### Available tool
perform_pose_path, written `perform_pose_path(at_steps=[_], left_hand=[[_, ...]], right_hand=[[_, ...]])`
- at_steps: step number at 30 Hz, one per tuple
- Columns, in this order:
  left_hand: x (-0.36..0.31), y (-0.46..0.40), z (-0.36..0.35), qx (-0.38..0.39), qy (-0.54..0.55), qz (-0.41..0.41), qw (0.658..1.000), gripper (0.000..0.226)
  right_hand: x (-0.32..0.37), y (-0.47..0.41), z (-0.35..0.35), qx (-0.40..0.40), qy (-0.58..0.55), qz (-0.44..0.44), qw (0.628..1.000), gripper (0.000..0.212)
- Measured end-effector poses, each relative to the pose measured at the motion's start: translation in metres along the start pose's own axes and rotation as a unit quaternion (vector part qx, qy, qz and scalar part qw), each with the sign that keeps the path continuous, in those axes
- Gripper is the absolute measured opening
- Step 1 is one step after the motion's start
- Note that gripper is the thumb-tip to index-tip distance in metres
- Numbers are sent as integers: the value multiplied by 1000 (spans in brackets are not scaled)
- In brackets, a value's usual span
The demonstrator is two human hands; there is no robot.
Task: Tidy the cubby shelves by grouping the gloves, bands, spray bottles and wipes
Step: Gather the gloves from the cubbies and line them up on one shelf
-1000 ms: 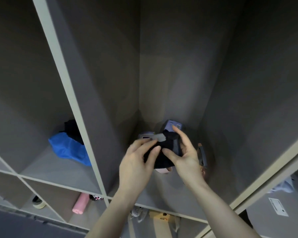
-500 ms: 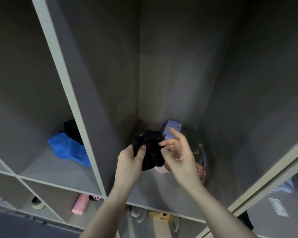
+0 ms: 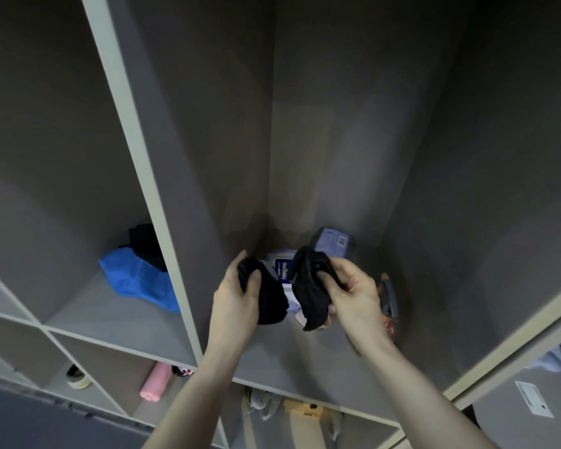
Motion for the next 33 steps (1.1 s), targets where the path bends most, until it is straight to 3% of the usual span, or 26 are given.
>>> perform_pose_path(at_steps=[2,4,7,9,13,17,19,24,29,33], left_hand=[[-8,7,-7,39,22,-29,999,41],[-13,15,-15,85,43,-39,995,36],[-13,16,-18,70,26,-57,996,20],[-12,12,-13,52,13,-60,997,15],[-14,6,-10,89,-30,-81,992,11],[-8,0,-10,103,-45,-61,992,15],[-5,2,-9,109,-20,-54,992,19],[-3,5,-8,139,101,-28,985,19],[-5,7,-15,225,52,-90,969,60],[-11,1,-12,119,-32,-115,986,20]], right_hand=[[2,3,-3,-5,8,25,1000,31],[3,7,-8,13,31,49,998,33],[4,9,-10,37,34,39,998,23],[7,7,-7,46,0,-1,999,16],[6,3,-1,104,-52,-133,984,10],[5,5,-3,154,-53,-173,971,14],[9,5,-6,158,-57,-172,971,18],[21,3,-7,131,-189,-211,950,30],[27,6,-9,174,-219,-219,935,30],[28,7,-11,180,-136,-147,963,23]])
Point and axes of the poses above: each hand's wrist, its own y-axis away from the middle knuckle, its own z-axis out of the back of the hand, x = y × z, the point moved 4 cm from there along -y, towards the middle knuckle, and after that the axes turned 9 degrees about -x, right-handed, at the moved point
